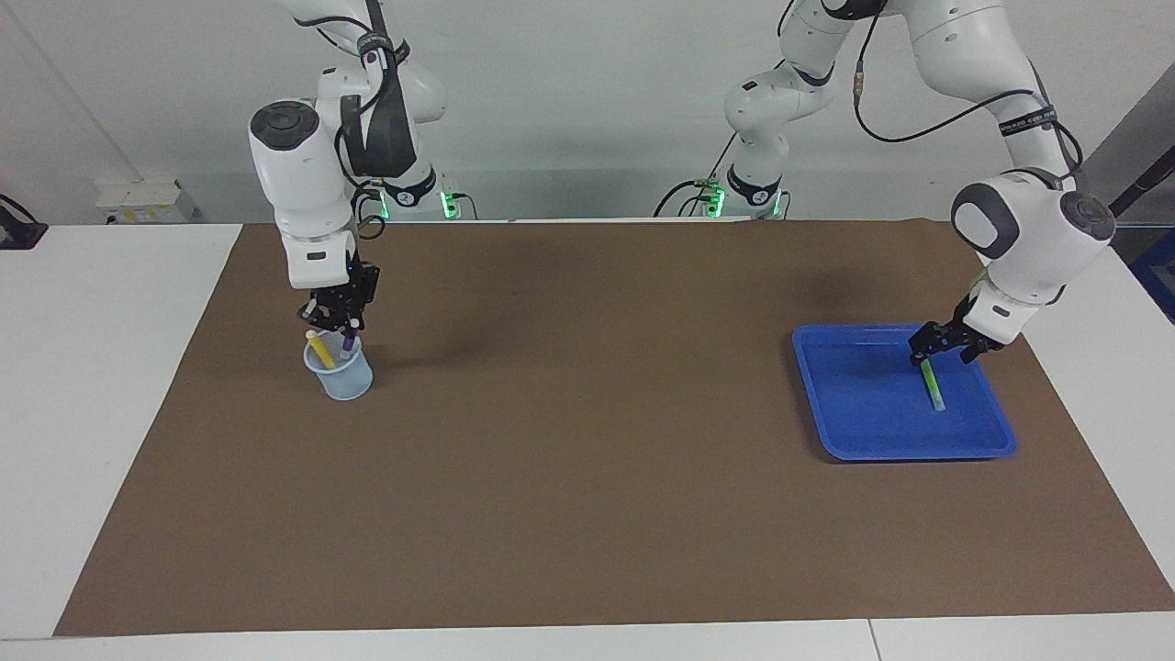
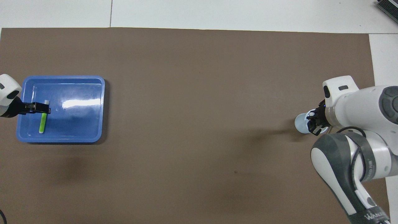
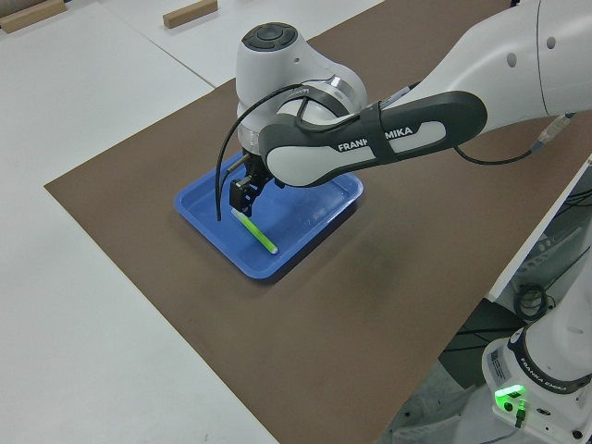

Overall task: Transfer and insert pens with both arms
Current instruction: 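Carry the pen to the cup while the left gripper returns to tray, then insert the purple pen into the cup while the left gripper grasps green pen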

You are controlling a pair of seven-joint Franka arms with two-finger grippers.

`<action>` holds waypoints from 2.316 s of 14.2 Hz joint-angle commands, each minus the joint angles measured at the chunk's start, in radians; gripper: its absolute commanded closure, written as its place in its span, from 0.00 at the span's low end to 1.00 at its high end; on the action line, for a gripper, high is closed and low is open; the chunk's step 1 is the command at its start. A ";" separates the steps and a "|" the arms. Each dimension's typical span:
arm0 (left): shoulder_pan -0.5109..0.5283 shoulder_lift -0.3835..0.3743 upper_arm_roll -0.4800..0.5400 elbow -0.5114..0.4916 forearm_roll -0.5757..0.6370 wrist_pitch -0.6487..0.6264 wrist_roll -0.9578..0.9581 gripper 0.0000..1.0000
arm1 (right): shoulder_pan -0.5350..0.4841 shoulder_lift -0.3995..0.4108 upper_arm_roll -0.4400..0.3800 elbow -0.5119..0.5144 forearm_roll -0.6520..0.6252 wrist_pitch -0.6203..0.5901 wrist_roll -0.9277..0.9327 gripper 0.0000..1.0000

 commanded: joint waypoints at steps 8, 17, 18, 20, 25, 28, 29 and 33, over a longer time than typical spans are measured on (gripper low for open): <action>0.015 0.111 -0.008 0.044 0.023 0.105 0.044 0.07 | -0.095 -0.052 0.003 -0.101 0.099 0.055 -0.048 1.00; 0.035 0.139 -0.006 0.033 0.024 0.140 0.058 0.14 | -0.128 -0.047 0.003 -0.173 0.130 0.173 -0.049 1.00; 0.039 0.139 -0.006 0.033 0.024 0.136 0.059 0.15 | -0.126 -0.044 0.003 -0.174 0.136 0.179 -0.049 1.00; 0.041 0.139 -0.006 0.029 0.024 0.134 0.058 0.23 | -0.126 -0.039 0.003 -0.177 0.157 0.191 -0.055 1.00; 0.038 0.139 -0.006 0.026 0.024 0.136 0.056 0.76 | -0.128 -0.021 0.003 -0.196 0.188 0.245 -0.071 1.00; 0.032 0.139 -0.006 0.026 0.024 0.136 0.050 1.00 | -0.128 -0.016 0.003 -0.202 0.222 0.260 -0.086 1.00; 0.030 0.139 -0.005 0.027 0.024 0.134 0.049 1.00 | -0.129 -0.016 0.003 -0.209 0.240 0.270 -0.089 1.00; 0.035 0.139 -0.006 0.036 0.023 0.113 0.040 1.00 | -0.141 -0.016 0.003 -0.217 0.265 0.273 -0.121 1.00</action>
